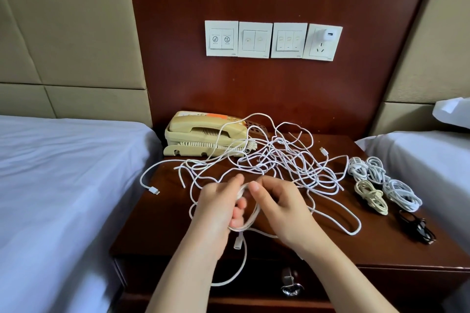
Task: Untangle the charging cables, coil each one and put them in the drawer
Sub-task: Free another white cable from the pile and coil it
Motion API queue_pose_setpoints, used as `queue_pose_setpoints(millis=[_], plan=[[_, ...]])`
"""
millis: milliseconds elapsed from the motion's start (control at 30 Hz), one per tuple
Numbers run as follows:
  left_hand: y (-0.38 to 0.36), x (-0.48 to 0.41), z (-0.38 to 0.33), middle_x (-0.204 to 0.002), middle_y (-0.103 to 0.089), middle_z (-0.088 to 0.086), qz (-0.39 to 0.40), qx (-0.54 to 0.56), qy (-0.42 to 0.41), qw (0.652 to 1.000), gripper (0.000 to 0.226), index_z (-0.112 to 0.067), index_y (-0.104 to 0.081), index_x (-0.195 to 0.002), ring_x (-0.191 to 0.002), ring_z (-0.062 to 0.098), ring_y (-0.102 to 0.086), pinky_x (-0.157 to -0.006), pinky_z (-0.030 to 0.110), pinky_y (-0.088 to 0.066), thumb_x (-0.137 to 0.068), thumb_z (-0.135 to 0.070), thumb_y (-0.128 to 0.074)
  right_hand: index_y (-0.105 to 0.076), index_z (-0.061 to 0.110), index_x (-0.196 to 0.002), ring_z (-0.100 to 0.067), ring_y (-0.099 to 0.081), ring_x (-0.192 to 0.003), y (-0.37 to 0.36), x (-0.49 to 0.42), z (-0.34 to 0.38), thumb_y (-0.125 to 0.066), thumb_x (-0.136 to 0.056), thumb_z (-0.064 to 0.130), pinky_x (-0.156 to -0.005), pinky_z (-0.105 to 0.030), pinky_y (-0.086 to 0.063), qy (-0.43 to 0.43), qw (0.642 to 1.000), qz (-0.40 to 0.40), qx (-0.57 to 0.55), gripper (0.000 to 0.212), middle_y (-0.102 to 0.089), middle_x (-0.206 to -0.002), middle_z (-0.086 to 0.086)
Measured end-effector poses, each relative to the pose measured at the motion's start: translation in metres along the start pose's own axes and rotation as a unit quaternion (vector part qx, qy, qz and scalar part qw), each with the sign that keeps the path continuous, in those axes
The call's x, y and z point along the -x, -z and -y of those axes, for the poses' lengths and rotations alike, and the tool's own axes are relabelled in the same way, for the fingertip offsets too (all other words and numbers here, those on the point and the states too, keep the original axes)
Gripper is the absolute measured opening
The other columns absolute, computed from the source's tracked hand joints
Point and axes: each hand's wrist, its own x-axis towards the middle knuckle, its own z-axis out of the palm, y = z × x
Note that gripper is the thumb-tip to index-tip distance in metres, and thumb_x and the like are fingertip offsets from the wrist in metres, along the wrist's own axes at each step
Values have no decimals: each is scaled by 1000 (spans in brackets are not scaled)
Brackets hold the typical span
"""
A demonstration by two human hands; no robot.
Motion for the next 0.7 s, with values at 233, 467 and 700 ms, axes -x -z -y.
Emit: queue_pose_setpoints(millis=[233,467,700], plan=[[-3,-1,4,-49,-60,1,-68,-25,-91,993,38,-10,-60,-73,-42,14,-53,-45,24,-43,-100,-27,-41,-58,12,-66,-9,-39,-52,1,3,0,-48,-89,40,-51,-20,-31,12,996,-81,33,38,-47,-54,0],[-22,5,19,-60,-68,8,-69,-136,-149,977,52,-12,-69,-79,-46,23,-59,-45,20,-40,-99,-41,-30,-48,21,-55,-4,-39,-45,3,5,-3,-53,-95,18,-49,-14,-29,-34,985,-166,-17,40,-46,-46,14],[-10,-3,9,-46,-49,-2,-135,-173,-173,960,50,-10,-51,-55,-29,7,-47,-34,14,-32,-99,-32,-40,-46,1,-64,-8,-29,-54,5,6,2,-46,-98,31,-53,-24,-26,-36,996,-75,-40,45,-35,-54,3]])
